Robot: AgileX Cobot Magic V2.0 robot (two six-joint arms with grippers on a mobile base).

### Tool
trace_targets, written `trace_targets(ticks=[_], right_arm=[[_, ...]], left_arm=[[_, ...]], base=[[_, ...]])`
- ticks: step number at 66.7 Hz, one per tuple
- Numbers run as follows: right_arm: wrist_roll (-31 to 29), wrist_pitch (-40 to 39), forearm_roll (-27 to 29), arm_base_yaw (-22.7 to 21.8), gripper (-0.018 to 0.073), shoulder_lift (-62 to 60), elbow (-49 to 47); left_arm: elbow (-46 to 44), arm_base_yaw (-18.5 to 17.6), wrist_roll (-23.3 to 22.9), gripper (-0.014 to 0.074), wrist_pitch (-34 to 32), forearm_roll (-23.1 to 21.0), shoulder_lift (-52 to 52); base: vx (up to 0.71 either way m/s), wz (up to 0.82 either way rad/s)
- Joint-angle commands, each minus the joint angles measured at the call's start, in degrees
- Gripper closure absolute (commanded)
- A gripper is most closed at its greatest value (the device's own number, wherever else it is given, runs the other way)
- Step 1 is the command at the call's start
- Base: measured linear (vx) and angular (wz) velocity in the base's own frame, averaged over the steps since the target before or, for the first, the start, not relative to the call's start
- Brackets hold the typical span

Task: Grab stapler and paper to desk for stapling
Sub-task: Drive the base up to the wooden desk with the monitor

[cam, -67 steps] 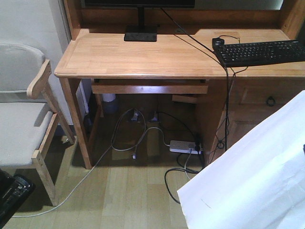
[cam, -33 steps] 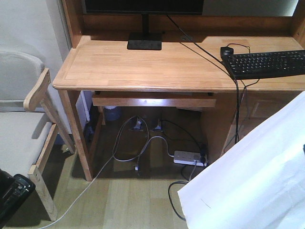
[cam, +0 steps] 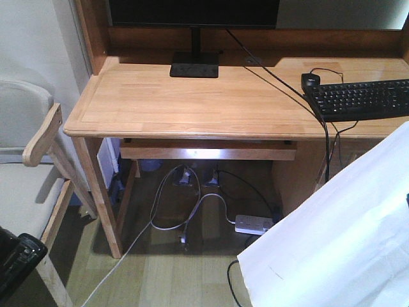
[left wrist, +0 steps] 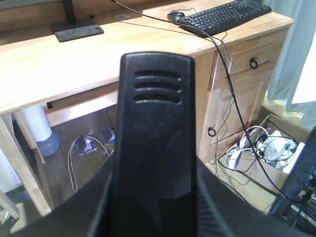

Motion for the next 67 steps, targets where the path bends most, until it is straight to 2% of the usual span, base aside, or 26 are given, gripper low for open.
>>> trace_targets(ticks=[1, 67], right_arm=[[-0.58, -3.83, 0.34, -0.08, 0.0564, 0.43, -1.52], [-0.58, -3.83, 0.34, -0.08, 0.0564, 0.43, -1.52]], left_arm=[[-1.69, -0.42, -0.05, 0.0603, -6.41, -0.65, 0.56], [-1.69, -0.42, -0.05, 0.0603, -6.41, -0.65, 0.56]], base=[[0.15, -0.02], [0.12, -0.06]])
